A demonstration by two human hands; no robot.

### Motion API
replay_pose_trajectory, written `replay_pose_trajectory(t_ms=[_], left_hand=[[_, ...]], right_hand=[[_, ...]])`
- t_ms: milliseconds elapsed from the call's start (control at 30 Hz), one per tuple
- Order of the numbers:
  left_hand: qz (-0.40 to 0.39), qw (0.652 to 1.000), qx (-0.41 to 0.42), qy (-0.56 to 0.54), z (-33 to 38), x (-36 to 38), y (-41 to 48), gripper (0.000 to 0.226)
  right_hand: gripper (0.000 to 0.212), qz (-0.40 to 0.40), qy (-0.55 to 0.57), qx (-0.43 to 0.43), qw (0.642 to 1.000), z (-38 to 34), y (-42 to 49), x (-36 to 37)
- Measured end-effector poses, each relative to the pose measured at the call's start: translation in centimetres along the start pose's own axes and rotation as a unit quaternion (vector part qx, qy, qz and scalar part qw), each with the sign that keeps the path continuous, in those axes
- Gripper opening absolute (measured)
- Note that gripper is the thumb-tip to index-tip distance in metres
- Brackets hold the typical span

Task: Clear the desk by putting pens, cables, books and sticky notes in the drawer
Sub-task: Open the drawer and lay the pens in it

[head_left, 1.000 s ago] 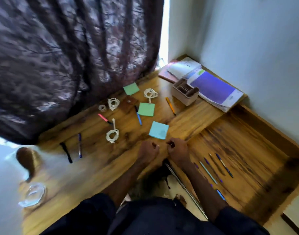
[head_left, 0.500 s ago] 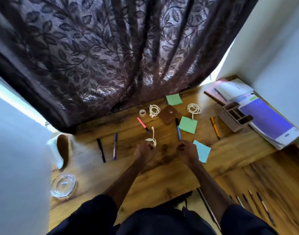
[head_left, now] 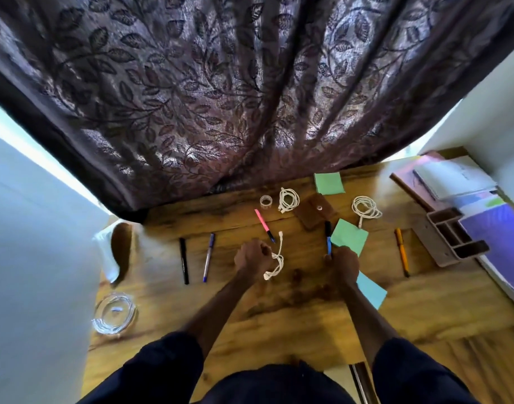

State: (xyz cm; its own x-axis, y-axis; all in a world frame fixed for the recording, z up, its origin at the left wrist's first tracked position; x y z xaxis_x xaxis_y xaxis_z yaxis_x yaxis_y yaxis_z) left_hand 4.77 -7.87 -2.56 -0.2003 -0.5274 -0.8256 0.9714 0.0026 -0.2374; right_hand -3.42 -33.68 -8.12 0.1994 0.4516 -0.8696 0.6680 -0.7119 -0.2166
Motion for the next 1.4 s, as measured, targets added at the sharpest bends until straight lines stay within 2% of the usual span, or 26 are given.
replay_pose_trajectory(t_ms=[100, 233, 333, 433, 467, 533, 600, 733, 933, 1033, 1100, 1200, 1300, 1400], left_hand=[[0.011, 1.000, -0.001, 0.016, -0.1, 0.4, 1.3, 0.025], [0.024, 0.999, -0.002, 0.024, -0.5, 0.9, 1.9, 0.024], [0.035, 0.999, 0.001, 0.037, -0.9, 0.7, 1.8, 0.020], [0.063, 0.996, 0.022, 0.063, -2.6, -0.6, 1.7, 0.008], [0.069, 0.994, 0.032, 0.077, -3.5, -0.9, 1.8, 0.012], [0.075, 0.989, 0.033, 0.120, -5.4, -1.7, 2.1, 0.036], [0.097, 0.983, -0.003, 0.157, -7.4, -2.9, 2.4, 0.054], [0.120, 0.973, -0.074, 0.181, -10.9, -4.8, 2.0, 0.040], [0.073, 0.988, -0.039, 0.132, -12.5, -3.8, 1.1, 0.029], [0.059, 0.996, -0.024, 0.068, -12.3, -1.9, 1.0, 0.025], [0.061, 0.998, -0.011, 0.002, -9.9, -1.7, -0.6, 0.016], [0.051, 0.994, 0.076, -0.063, -4.8, -0.8, -3.6, 0.012], [-0.022, 0.977, 0.117, -0.179, -0.7, 2.0, -6.4, 0.015], [-0.151, 0.956, 0.121, -0.222, 2.9, 4.9, -9.8, 0.022]], right_hand=[[0.031, -0.020, 0.014, 0.015, 1.000, -0.6, -0.5, 0.4], [0.013, 0.000, 0.099, 0.018, 0.995, -2.2, -3.3, 0.3], [0.004, -0.058, 0.145, 0.013, 0.988, -4.0, -5.4, 1.3], [0.011, -0.090, 0.180, -0.001, 0.980, -5.5, -7.4, 2.4], [0.011, -0.102, 0.183, -0.018, 0.978, -6.3, -8.0, 2.6], [0.011, -0.118, 0.177, -0.053, 0.976, -7.7, -8.9, 3.0], [0.010, -0.129, 0.177, -0.070, 0.973, -8.8, -9.5, 3.1], [0.010, -0.135, 0.180, -0.079, 0.971, -9.8, -10.7, 3.2], [0.017, -0.105, 0.194, -0.091, 0.971, -8.3, -12.2, 1.5], [0.015, -0.072, 0.193, -0.079, 0.975, -6.4, -13.3, -0.1], [0.015, -0.039, 0.188, -0.065, 0.979, -4.7, -13.9, -1.4], [0.015, 0.007, 0.168, -0.041, 0.985, -2.0, -15.0, -3.4], [0.013, 0.029, 0.163, -0.022, 0.986, 1.0, -16.2, -5.0], [0.012, 0.044, 0.186, 0.016, 0.981, 4.3, -17.4, -6.3]])
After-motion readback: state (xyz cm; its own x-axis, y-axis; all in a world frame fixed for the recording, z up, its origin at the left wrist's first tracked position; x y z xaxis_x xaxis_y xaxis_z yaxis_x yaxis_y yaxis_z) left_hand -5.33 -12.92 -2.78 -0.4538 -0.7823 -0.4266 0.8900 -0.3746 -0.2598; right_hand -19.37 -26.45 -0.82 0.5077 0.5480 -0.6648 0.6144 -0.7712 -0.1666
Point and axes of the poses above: each hand's wrist, its own y-axis towards the middle knuckle, its own x-axis out of the palm, z = x × y, the point moved 5 cm from there along y, towards the middle knuckle, and after that the axes turned 8 degrees about z, right-handed, at the moved point
